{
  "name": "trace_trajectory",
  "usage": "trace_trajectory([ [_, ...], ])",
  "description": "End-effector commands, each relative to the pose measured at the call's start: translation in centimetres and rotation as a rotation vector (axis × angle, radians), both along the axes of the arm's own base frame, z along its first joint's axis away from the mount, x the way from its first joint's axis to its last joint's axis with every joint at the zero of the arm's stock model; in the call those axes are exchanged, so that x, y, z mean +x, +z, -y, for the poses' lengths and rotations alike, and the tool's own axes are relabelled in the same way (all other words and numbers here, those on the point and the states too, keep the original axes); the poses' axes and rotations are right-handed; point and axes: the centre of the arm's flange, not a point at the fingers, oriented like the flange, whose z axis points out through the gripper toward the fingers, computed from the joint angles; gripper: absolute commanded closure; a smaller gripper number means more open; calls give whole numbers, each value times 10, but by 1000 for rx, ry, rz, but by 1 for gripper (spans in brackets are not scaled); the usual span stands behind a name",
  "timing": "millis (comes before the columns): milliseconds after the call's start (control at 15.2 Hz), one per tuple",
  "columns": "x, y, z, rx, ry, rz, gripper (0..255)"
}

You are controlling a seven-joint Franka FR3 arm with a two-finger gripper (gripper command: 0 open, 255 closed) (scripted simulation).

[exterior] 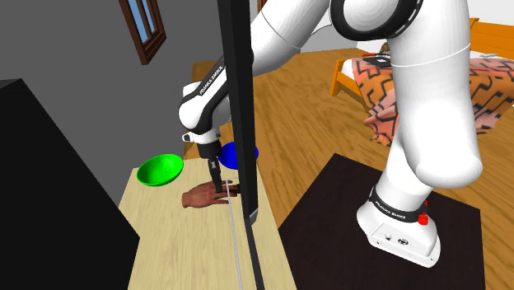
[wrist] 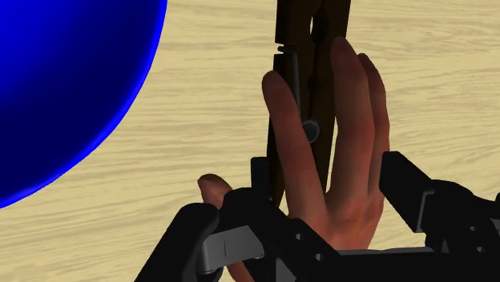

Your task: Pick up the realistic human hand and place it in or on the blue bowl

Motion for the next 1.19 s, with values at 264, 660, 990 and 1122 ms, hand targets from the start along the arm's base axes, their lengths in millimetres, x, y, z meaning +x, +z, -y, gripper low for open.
trace_trajectory([
  [264, 0, 0, 0, 0, 0, 0, 255],
  [660, 0, 11, 0, 0, 0, 0, 255],
  [990, 0, 37, 0, 0, 0, 0, 255],
  [1122, 0, 47, 0, 0, 0, 0, 255],
])
